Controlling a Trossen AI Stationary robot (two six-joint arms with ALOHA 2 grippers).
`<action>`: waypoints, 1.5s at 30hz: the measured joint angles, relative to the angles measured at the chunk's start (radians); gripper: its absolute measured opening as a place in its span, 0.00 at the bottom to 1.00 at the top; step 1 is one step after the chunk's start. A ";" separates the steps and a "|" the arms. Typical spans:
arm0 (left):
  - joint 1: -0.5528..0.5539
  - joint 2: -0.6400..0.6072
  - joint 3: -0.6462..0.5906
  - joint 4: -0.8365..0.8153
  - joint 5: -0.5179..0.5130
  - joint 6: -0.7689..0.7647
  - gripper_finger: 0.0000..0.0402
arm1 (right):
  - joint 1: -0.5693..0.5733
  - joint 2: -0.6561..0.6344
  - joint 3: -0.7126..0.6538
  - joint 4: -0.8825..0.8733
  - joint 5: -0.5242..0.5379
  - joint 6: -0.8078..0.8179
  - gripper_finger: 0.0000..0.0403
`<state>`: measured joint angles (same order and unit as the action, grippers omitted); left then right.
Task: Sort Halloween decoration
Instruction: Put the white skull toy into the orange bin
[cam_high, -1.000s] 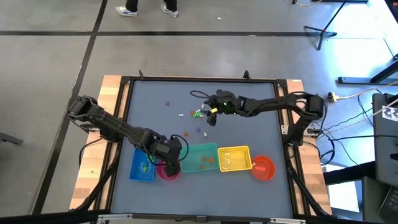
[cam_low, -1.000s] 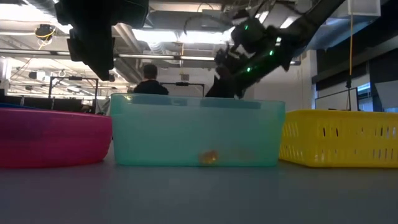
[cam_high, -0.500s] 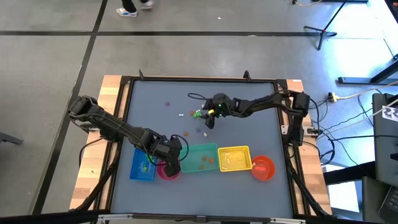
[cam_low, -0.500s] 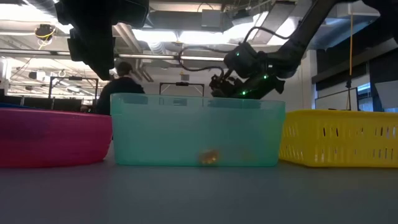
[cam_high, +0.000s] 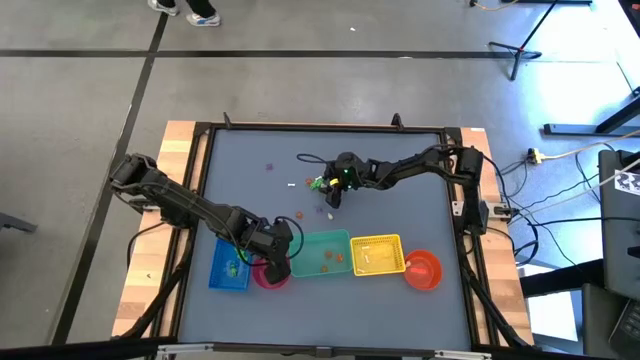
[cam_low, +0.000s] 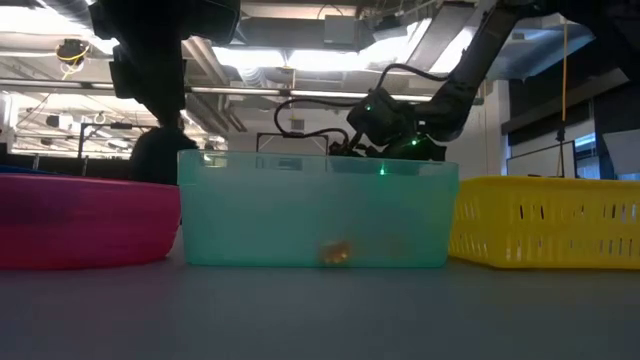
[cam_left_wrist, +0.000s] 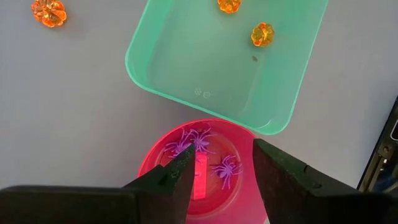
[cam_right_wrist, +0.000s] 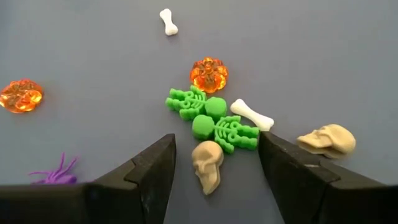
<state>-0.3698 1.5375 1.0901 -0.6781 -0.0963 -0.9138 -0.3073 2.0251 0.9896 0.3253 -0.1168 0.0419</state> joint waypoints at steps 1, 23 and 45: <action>0.000 0.000 0.000 0.000 0.000 0.000 0.36 | 0.000 0.001 0.001 -0.010 0.001 -0.001 0.58; 0.000 0.000 0.000 0.000 -0.051 0.000 0.36 | -0.002 0.004 -0.002 -0.030 0.009 0.003 0.27; 0.000 0.000 0.000 -0.001 -0.050 0.000 0.36 | -0.001 -0.023 -0.006 -0.049 0.018 0.003 0.21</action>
<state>-0.3696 1.5372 1.0901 -0.6788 -0.1463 -0.9134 -0.3080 2.0021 0.9838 0.2764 -0.0984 0.0448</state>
